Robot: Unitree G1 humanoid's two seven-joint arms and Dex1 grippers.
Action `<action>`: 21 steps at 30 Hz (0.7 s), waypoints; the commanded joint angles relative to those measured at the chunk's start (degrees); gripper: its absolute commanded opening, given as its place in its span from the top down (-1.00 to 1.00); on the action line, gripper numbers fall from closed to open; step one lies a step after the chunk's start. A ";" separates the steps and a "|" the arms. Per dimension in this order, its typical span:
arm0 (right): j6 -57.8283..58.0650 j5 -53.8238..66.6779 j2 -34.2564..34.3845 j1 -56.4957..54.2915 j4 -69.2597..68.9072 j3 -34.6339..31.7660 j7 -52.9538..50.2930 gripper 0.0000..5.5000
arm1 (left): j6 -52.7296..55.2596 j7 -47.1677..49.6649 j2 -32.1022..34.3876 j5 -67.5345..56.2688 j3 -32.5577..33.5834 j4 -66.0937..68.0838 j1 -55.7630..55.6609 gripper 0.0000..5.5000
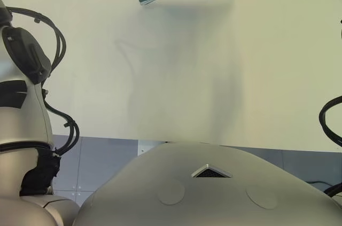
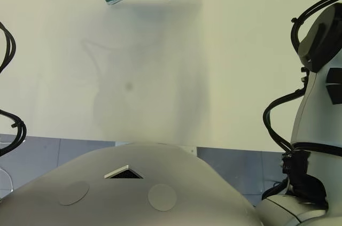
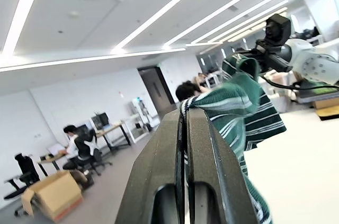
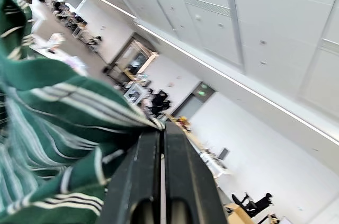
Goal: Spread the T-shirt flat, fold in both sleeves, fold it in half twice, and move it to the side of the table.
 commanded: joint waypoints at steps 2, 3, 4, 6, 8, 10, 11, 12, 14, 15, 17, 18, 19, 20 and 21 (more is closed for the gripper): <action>15.57 9.41 -9.79 33.92 -33.93 -1.80 9.65 1.00 | 15.18 -10.79 8.57 -6.11 -4.74 -26.81 29.35 0.99; 19.10 11.06 -14.09 42.62 -41.85 -3.30 12.79 1.00 | 19.57 -12.69 12.20 -9.45 -4.10 -36.41 38.86 0.99; 21.37 11.71 -17.42 48.60 -47.02 -4.32 15.30 1.00 | 23.12 -13.63 14.78 -12.33 -2.85 -43.47 45.55 0.99; 22.11 9.99 -22.81 59.29 -54.63 -4.26 19.76 1.00 | 27.88 -13.98 17.36 -16.37 -1.58 -53.26 54.18 0.99; 19.24 6.10 -23.93 66.39 -59.17 -1.11 20.66 1.00 | 26.29 -13.02 17.28 -13.06 -4.80 -58.10 59.77 0.99; 16.27 1.88 -22.69 72.00 -62.21 3.17 18.68 1.00 | 20.18 -11.46 17.45 -2.74 -12.21 -59.67 65.02 0.99; 14.30 -0.84 -22.45 75.50 -63.22 4.86 17.34 1.00 | 16.37 -9.88 17.42 3.42 -16.25 -58.84 67.04 0.99; 12.14 -3.38 -22.74 78.82 -63.56 5.85 16.40 1.00 | 13.45 -7.87 17.02 8.26 -19.12 -58.18 68.94 0.99; 9.72 -7.25 -23.50 83.42 -63.30 7.23 14.83 1.00 | 6.83 -3.99 17.10 18.29 -24.18 -55.95 73.11 0.99; 8.90 -8.84 -23.78 84.86 -62.98 7.72 14.14 1.00 | 4.25 -2.47 17.63 22.47 -26.10 -54.71 74.76 0.99; 9.20 -11.34 -25.42 89.19 -63.23 8.05 13.65 0.82 | 4.41 -2.63 19.56 21.77 -25.50 -57.46 78.45 0.83; 10.05 -11.43 -26.57 91.07 -63.65 7.77 14.05 0.74 | 7.08 -3.46 19.92 16.88 -23.35 -60.62 79.62 0.77; 11.39 -10.45 -27.29 92.34 -64.55 7.09 14.47 0.66 | 9.38 -4.43 20.29 11.98 -21.10 -63.12 80.02 0.68; 13.36 -7.53 -26.85 91.27 -65.29 6.10 14.74 0.59 | 11.56 -5.25 20.17 7.00 -18.54 -64.25 78.83 0.62; 16.19 -3.52 -24.95 87.15 -65.14 5.48 14.22 0.50 | 13.06 -4.76 18.87 3.95 -16.44 -62.79 75.15 0.53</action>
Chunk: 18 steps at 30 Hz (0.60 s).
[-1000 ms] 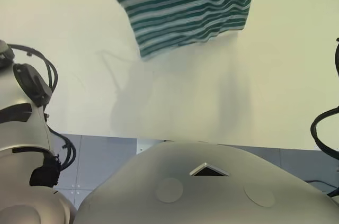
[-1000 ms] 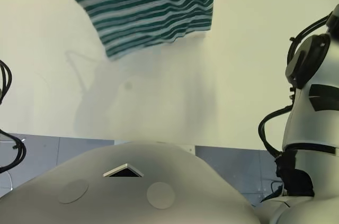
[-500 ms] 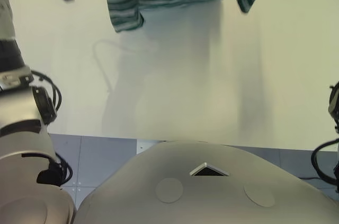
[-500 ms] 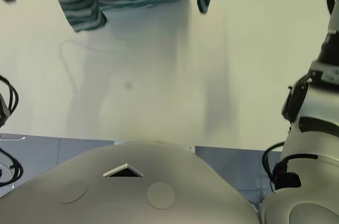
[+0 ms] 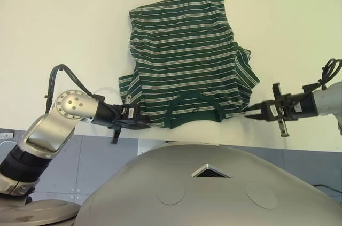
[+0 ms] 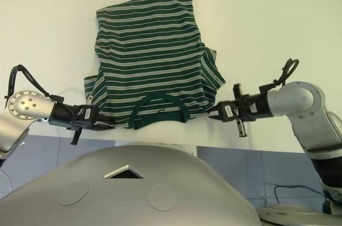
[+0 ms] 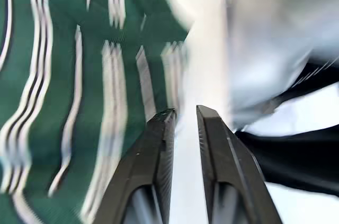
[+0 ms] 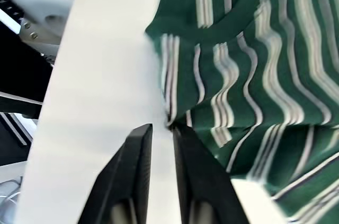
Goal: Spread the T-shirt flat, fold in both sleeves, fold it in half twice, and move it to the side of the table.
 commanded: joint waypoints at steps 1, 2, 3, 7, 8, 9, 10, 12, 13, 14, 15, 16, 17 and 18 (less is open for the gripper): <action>7.74 10.74 4.41 -11.03 0.46 -2.46 -1.48 0.44 | 5.35 1.32 -3.13 -11.07 7.82 2.78 -10.74 0.47; 8.98 12.57 7.55 -16.54 2.91 -1.96 -3.00 0.35 | 5.59 4.12 -6.38 -11.29 8.78 6.90 -16.27 0.38; 9.59 12.98 11.64 -22.33 6.76 -0.86 -5.47 0.26 | 4.86 7.71 -10.41 -9.70 8.77 12.36 -22.42 0.31; 5.30 4.31 27.61 -39.81 30.10 7.47 -16.39 0.12 | -9.89 20.65 -22.54 10.88 -1.06 38.82 -40.47 0.30; 3.55 1.55 30.09 -42.50 36.02 9.60 -18.15 0.12 | -14.60 22.46 -24.18 16.40 -4.49 45.66 -43.19 0.30; 1.97 -0.68 32.00 -44.61 41.17 11.22 -19.48 0.12 | -18.26 23.84 -25.73 20.25 -6.90 51.58 -45.22 0.30; 0.85 -3.04 33.18 -46.36 45.95 13.07 -19.98 0.12 | -20.46 25.06 -27.35 23.22 -8.99 57.30 -46.68 0.30; -0.05 -5.64 32.58 -47.48 50.95 15.95 -16.82 0.12 | -21.85 21.21 -28.52 24.61 -11.70 62.12 -45.87 0.30; 0.50 -5.56 30.86 -46.67 50.69 17.02 -13.11 0.12 | -21.06 16.79 -27.93 23.22 -12.53 60.69 -43.87 0.30; 1.96 -3.44 27.28 -43.68 46.67 17.47 -7.31 0.12 | -18.41 10.90 -26.43 19.35 -13.08 55.28 -40.51 0.30; 3.61 -1.27 24.48 -41.01 42.72 17.37 -3.01 0.12 | -16.03 6.69 -25.41 16.12 -13.17 50.65 -37.92 0.30; 5.77 1.39 22.31 -38.50 38.21 16.59 -0.11 0.12 | -13.27 4.27 -25.04 13.04 -12.79 46.58 -36.09 0.30; 8.33 4.33 20.44 -36.39 33.51 15.40 1.83 0.12 | -10.38 2.99 -25.05 10.38 -12.22 43.15 -34.83 0.30; 10.52 6.69 19.18 -35.02 29.80 14.10 2.69 0.12 | -8.31 2.48 -25.16 8.93 -11.73 40.86 -34.15 0.30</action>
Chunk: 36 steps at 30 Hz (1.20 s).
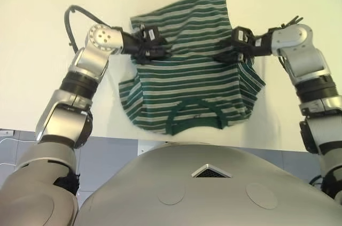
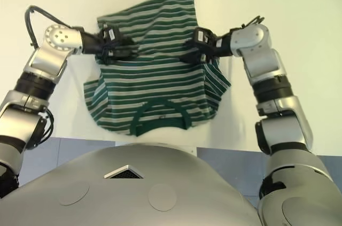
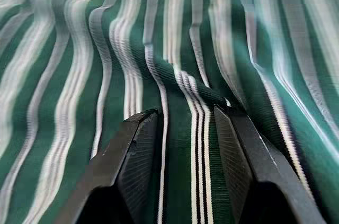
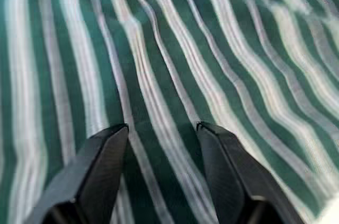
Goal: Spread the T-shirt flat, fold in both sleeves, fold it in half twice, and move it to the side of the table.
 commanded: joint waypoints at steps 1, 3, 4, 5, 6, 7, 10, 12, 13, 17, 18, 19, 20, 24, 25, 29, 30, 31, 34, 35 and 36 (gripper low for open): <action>8.30 7.53 -5.68 6.08 -13.24 -3.69 4.75 0.12 | 8.54 -3.78 0.90 -4.89 0.20 -9.05 4.03 0.30; 11.16 10.62 -6.83 5.32 -16.74 -6.99 4.59 0.12 | 10.29 -3.81 1.04 -5.69 0.95 -12.44 4.59 0.30; 11.95 11.73 -6.68 3.81 -17.08 -8.67 3.81 0.12 | 10.72 -2.99 0.51 -6.05 1.75 -13.56 4.49 0.30; 12.00 12.05 -5.37 1.17 -15.75 -10.06 1.95 0.12 | 10.33 -0.81 -0.83 -6.37 3.56 -13.83 3.63 0.30; 11.48 11.57 -3.74 -1.44 -13.67 -10.89 -0.28 0.12 | 9.86 1.62 -2.09 -6.66 5.64 -13.75 2.56 0.30; 10.21 9.78 -1.81 -4.08 -10.06 -10.84 -3.36 0.12 | 10.20 4.25 -2.80 -7.42 8.68 -13.45 1.02 0.30; 6.48 5.43 2.22 -7.41 -0.98 -10.34 -10.58 0.12 | 15.85 9.56 -0.81 -15.39 22.23 -17.64 1.34 0.30; 6.13 5.97 3.40 -6.04 0.09 -11.90 -12.60 0.12 | 16.88 10.15 3.32 -18.27 30.86 -19.84 7.83 0.30; 6.12 6.30 3.62 -4.94 -0.09 -12.69 -13.28 0.12 | 16.07 9.51 5.60 -17.91 33.46 -19.89 11.23 0.30; 5.24 5.96 3.92 -1.83 0.10 -13.57 -14.66 0.12 | 5.30 6.03 14.20 -8.01 32.80 -13.23 20.44 0.30; 5.06 5.66 4.31 -2.15 0.72 -13.30 -14.88 0.12 | 2.54 6.29 14.12 -5.05 30.39 -10.31 19.65 0.30; 4.92 5.44 4.63 -2.53 1.23 -13.06 -15.00 0.12 | 0.63 6.57 13.76 -3.15 28.85 -8.23 18.85 0.30; 4.69 5.09 5.12 -3.20 1.93 -12.61 -15.02 0.12 | -1.38 6.96 11.98 -1.19 26.29 -5.30 16.78 0.30; 4.05 4.15 6.39 -4.55 3.43 -11.61 -14.74 0.12 | -9.76 10.58 4.15 5.56 18.91 9.65 8.17 0.30; 3.92 4.12 6.64 -4.59 3.68 -11.54 -14.72 0.12 | -11.42 10.98 2.06 6.01 18.02 13.65 6.30 0.30; 3.83 4.36 7.25 -4.12 4.06 -11.74 -15.00 0.12 | -15.58 10.84 -2.95 5.57 17.18 24.95 0.28 0.30; 3.73 4.31 7.47 -4.16 4.33 -11.73 -15.10 0.12 | -16.80 11.43 -3.75 5.81 17.33 27.93 -1.36 0.30; 3.64 4.26 7.90 -4.27 4.71 -11.64 -15.29 0.12 | -17.61 11.78 -5.19 5.00 18.12 30.72 -3.32 0.30; 3.25 4.05 9.26 -4.87 5.99 -11.27 -15.59 0.12 | -17.78 8.05 -10.60 -2.17 22.74 35.73 -8.30 0.30; 2.99 3.86 9.62 -5.23 6.62 -11.28 -15.88 0.12 | -17.80 6.61 -11.86 -4.10 24.03 36.41 -9.50 0.30; 2.79 3.68 9.88 -5.47 7.09 -11.39 -16.28 0.10 | -18.62 5.87 -12.82 -5.42 25.18 36.90 -10.73 0.36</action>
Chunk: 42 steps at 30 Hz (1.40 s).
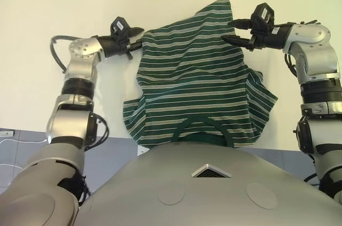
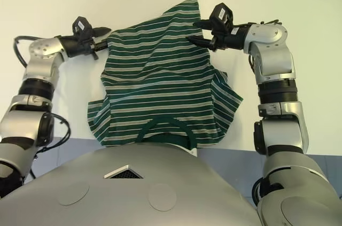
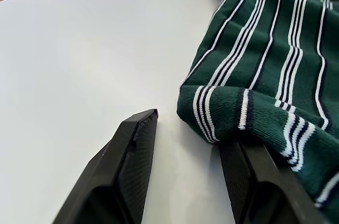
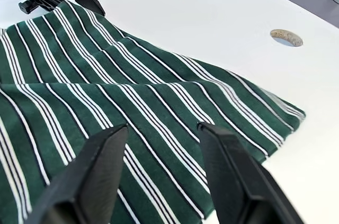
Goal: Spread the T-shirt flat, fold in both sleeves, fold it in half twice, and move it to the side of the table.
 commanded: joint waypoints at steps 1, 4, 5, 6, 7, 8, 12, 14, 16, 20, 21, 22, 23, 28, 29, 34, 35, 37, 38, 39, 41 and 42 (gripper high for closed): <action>-1.34 -1.26 1.11 -2.07 2.05 0.27 -1.31 0.10 | -1.65 -2.88 -3.57 -5.13 4.41 2.67 -5.66 0.43; -2.44 -2.08 1.50 -1.72 3.32 -0.25 -2.95 0.10 | -7.81 0.61 -4.55 -3.98 5.81 4.02 -8.87 0.63; -2.76 -2.40 1.60 -1.55 3.61 -0.33 -3.41 0.10 | -8.96 0.85 -4.80 -3.97 6.04 4.01 -9.35 0.68; -3.27 -2.81 1.72 -1.31 3.94 -0.25 -3.97 0.10 | -9.63 0.38 -5.06 -4.12 6.02 3.36 -9.35 0.74; -3.70 -3.09 1.76 -1.10 4.17 -0.18 -4.33 0.10 | -9.87 -0.36 -5.29 -4.27 5.78 2.28 -8.99 0.80; -3.96 -3.25 1.81 -1.02 4.41 -0.13 -4.72 0.10 | -9.98 -1.22 -5.39 -4.09 5.24 1.20 -8.37 0.87; -4.50 -3.60 1.85 -1.04 4.59 0.17 -5.28 0.10 | -11.28 -0.02 -3.21 -1.49 4.19 -1.87 -4.01 0.99; -4.46 -3.78 1.58 -0.59 3.98 0.22 -5.12 0.10 | -9.85 1.82 0.64 -1.61 6.41 -5.35 -0.59 0.99; -4.27 -3.87 1.21 -0.04 3.55 0.00 -4.95 0.10 | -4.97 -1.43 5.53 -4.09 8.23 -11.02 4.61 0.99; -4.23 -4.16 1.37 0.65 3.52 -0.06 -5.36 0.10 | -0.29 -3.38 10.79 -2.58 7.68 -10.99 8.11 0.76; -4.30 -4.29 1.64 0.60 3.65 0.16 -5.47 0.10 | 0.14 -2.43 10.69 -1.59 7.26 -9.08 7.51 0.67; -4.49 -4.52 1.85 0.41 3.89 0.49 -5.48 0.10 | 0.41 -1.61 9.82 -0.79 6.65 -7.19 6.74 0.63; -4.65 -4.67 1.99 0.25 4.12 0.66 -5.45 0.10 | 0.95 -1.07 8.41 -0.40 6.06 -5.65 5.78 0.56; -5.21 -5.00 1.68 -0.77 5.60 0.52 -5.10 0.10 | 1.32 -1.55 2.64 0.25 3.78 1.04 1.66 0.29; -5.32 -5.03 1.64 -0.95 5.89 0.50 -5.05 0.10 | 1.09 -1.54 2.00 0.46 3.62 2.31 1.05 0.22; -6.22 -5.23 2.19 -1.85 7.69 0.75 -4.89 0.10 | 1.29 -1.82 -0.56 0.25 4.17 9.35 -3.22 0.22; -6.35 -5.24 2.31 -1.91 7.91 0.79 -4.91 0.10 | 1.50 -2.41 -1.28 0.12 4.16 10.48 -4.10 0.22; -6.67 -5.39 2.70 -2.44 8.66 1.09 -4.82 0.10 | 2.11 -3.78 -2.95 -0.79 4.61 12.04 -5.66 0.22; -6.80 -5.47 2.85 -2.68 9.00 1.18 -4.85 0.10 | 2.21 -4.14 -3.82 -1.08 4.84 12.75 -6.47 0.22; -6.94 -5.53 2.93 -2.96 9.41 1.27 -4.89 0.10 | 2.13 -4.25 -4.61 -0.85 4.77 13.63 -7.22 0.22; -7.13 -5.68 3.04 -3.33 9.97 1.30 -5.03 0.10 | 1.01 -3.22 -5.60 0.73 3.96 15.66 -8.34 0.34; -7.22 -5.76 3.09 -3.45 10.16 1.28 -5.08 0.10 | 0.48 -2.75 -5.86 1.36 3.70 16.47 -8.66 0.40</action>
